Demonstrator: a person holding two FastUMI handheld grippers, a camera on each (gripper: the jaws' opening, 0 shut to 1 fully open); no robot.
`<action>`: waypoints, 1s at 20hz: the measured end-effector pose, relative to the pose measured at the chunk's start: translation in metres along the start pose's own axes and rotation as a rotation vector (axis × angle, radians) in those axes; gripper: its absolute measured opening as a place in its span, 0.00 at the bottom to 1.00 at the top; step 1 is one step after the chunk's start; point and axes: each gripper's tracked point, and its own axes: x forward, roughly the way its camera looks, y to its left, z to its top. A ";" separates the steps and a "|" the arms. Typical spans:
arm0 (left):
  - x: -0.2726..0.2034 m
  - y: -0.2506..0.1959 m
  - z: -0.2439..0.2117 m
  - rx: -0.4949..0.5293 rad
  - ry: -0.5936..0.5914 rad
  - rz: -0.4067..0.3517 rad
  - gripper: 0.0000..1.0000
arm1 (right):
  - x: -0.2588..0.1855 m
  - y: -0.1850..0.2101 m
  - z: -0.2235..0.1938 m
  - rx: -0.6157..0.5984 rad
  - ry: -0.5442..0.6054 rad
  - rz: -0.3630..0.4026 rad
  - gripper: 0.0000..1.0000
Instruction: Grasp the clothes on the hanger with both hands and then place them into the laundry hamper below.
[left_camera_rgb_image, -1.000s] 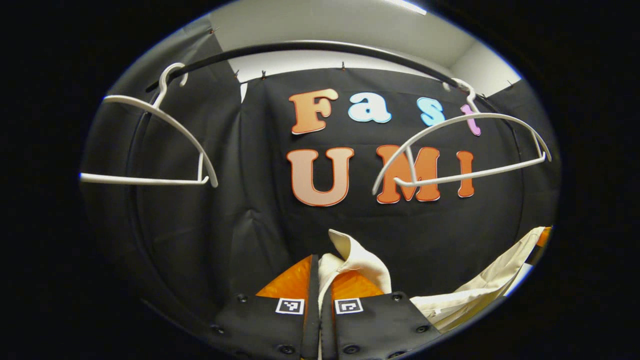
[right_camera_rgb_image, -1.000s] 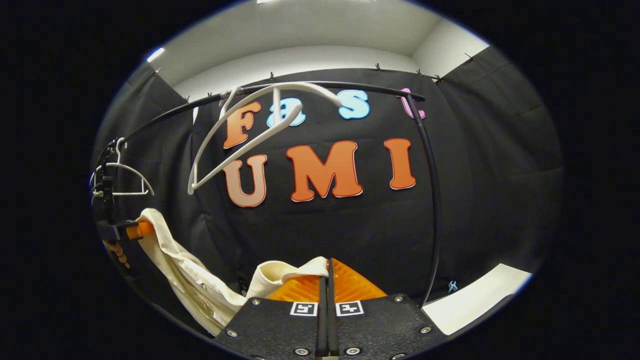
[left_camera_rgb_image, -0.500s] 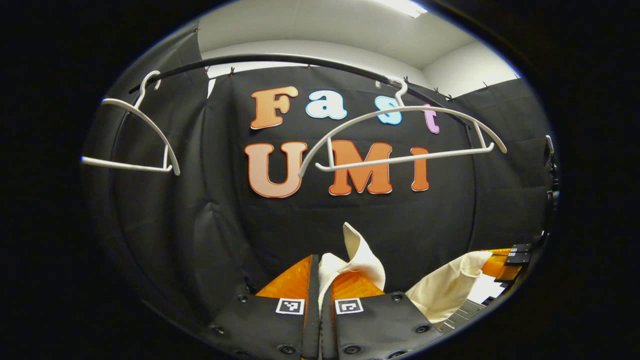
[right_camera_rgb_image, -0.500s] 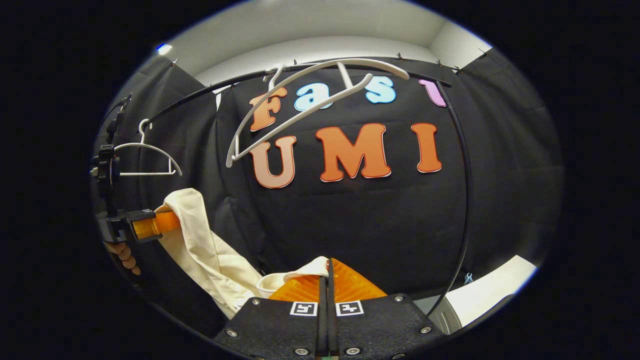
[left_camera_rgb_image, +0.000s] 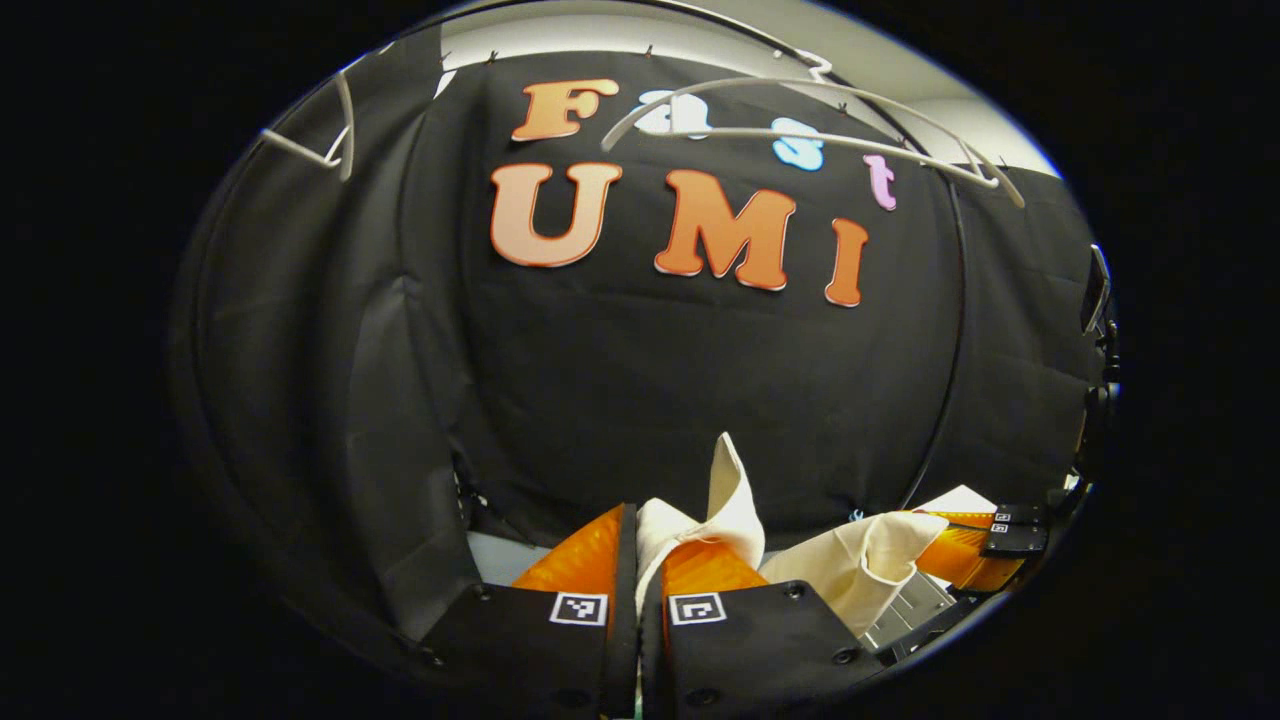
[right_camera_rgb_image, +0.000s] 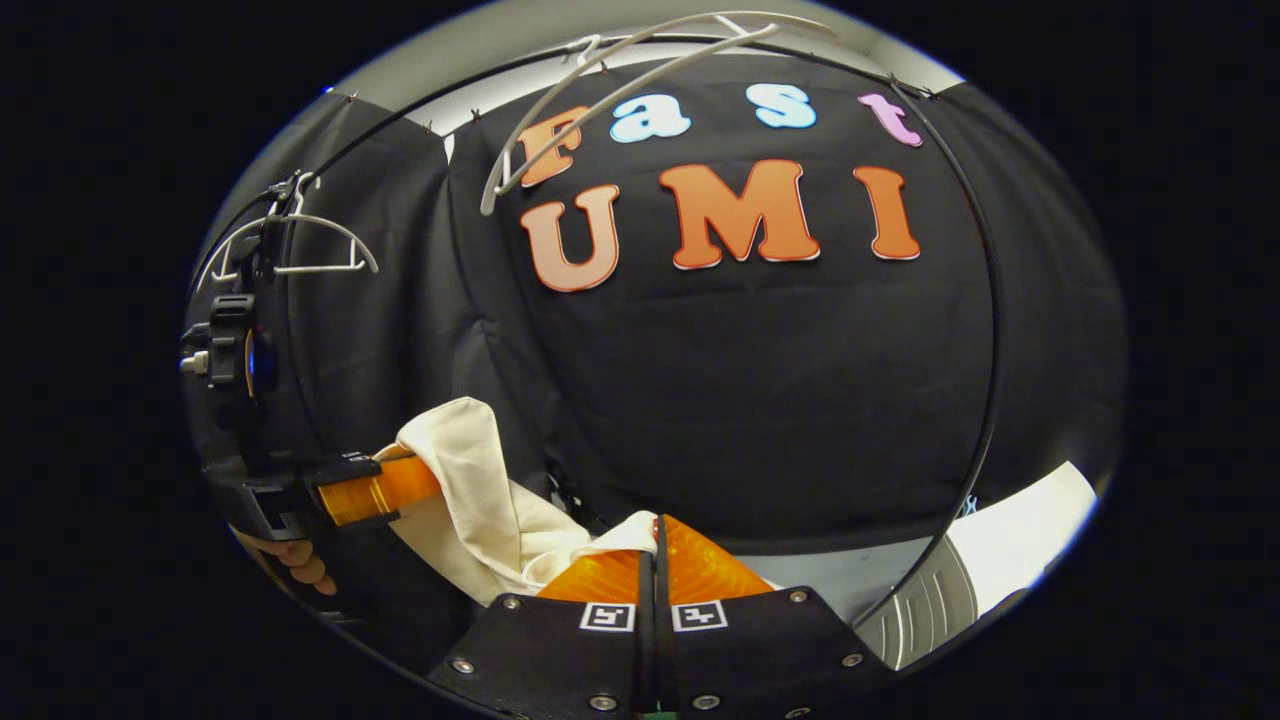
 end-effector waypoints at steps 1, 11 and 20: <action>0.003 0.004 -0.016 -0.014 0.017 0.006 0.08 | 0.006 -0.005 -0.014 0.004 0.019 -0.007 0.00; 0.037 0.031 -0.242 -0.073 0.393 0.087 0.09 | 0.065 -0.029 -0.233 0.046 0.394 -0.062 0.00; 0.050 0.017 -0.376 -0.065 0.666 0.126 0.09 | 0.083 -0.042 -0.344 0.042 0.595 -0.089 0.00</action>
